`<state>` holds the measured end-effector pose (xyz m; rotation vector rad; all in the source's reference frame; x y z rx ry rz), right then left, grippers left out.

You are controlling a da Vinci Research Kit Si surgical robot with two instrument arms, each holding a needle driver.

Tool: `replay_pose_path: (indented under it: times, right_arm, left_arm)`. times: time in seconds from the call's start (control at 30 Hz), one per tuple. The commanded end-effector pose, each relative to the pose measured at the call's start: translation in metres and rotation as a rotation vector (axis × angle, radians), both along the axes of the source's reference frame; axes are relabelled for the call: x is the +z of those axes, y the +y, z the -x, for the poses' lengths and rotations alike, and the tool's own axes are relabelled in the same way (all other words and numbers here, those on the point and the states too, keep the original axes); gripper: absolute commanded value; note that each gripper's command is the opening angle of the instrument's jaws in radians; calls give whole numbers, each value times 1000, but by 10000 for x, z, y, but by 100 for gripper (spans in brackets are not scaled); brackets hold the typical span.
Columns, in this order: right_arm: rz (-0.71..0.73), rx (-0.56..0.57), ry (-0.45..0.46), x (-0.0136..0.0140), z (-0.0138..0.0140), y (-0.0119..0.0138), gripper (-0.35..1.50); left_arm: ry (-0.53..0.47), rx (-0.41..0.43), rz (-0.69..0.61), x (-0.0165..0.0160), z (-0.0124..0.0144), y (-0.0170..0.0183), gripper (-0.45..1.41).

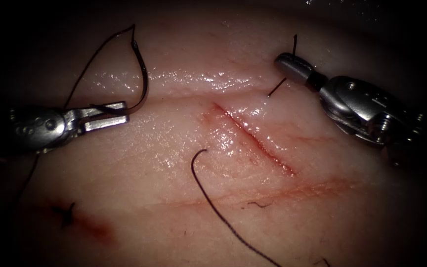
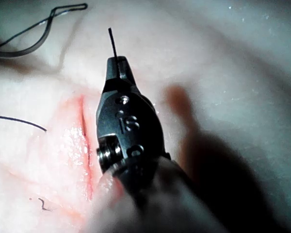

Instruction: Wound Closure

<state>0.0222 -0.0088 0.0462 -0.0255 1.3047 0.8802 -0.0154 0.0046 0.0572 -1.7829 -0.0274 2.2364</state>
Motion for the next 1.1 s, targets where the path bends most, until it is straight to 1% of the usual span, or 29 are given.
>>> replay_pose_path:
  times: [0.03,0.27,0.5,0.53,0.57,0.6,0.63,0.7,0.73,0.77,0.83,0.87,0.9,0.93,0.97,1.0,1.03,1.1]
  right_arm:
    - [0,3,10,0,-8,3,-35]
    - [9,3,28,-13,-10,5,-35]
    - [18,-1,35,-14,-13,7,-35]
    - [18,-3,37,-14,-13,7,-23]
    - [18,-2,37,-13,-14,7,12]
    - [20,-1,39,-14,-14,7,37]
    - [22,1,41,-14,-14,6,49]
    - [28,-1,41,-15,-14,5,57]
    - [28,-2,42,-15,-14,4,57]
    - [29,-5,44,-17,-13,2,51]
    - [29,-7,46,-18,-12,0,49]
    - [29,-9,47,-18,-12,-1,51]
    - [29,-10,48,-19,-11,-2,51]
    - [29,-12,49,-19,-11,-3,51]
    - [30,-14,51,-20,-10,-4,49]
    - [30,-16,53,-20,-9,-6,49]
    - [30,-18,54,-21,-8,-7,47]
    - [31,-22,57,-21,-6,-9,47]
  left_arm:
    - [3,-3,1,8,4,-2,-45]
    - [34,-39,10,18,-1,11,-45]
    - [75,-77,14,31,-1,23,-45]
    - [82,-87,15,34,-1,25,-45]
    - [90,-93,16,36,-1,27,-45]
    - [98,-100,17,39,-1,28,-45]
    - [104,-105,19,43,-2,31,-45]
    - [119,-118,23,50,-2,35,-45]
    - [127,-122,32,54,-2,36,-45]
    - [133,-133,27,63,-1,39,-45]
    - [133,-148,6,70,0,40,-45]
    - [143,-158,-8,74,0,41,-33]
    - [150,-170,-22,77,0,41,-27]
    - [168,-187,-30,80,0,40,-6]
    - [178,-206,-45,81,-1,40,2]
    - [189,-226,-60,82,-2,40,2]
    - [200,-243,-72,81,-3,40,21]
    - [207,-254,-99,77,-7,39,46]
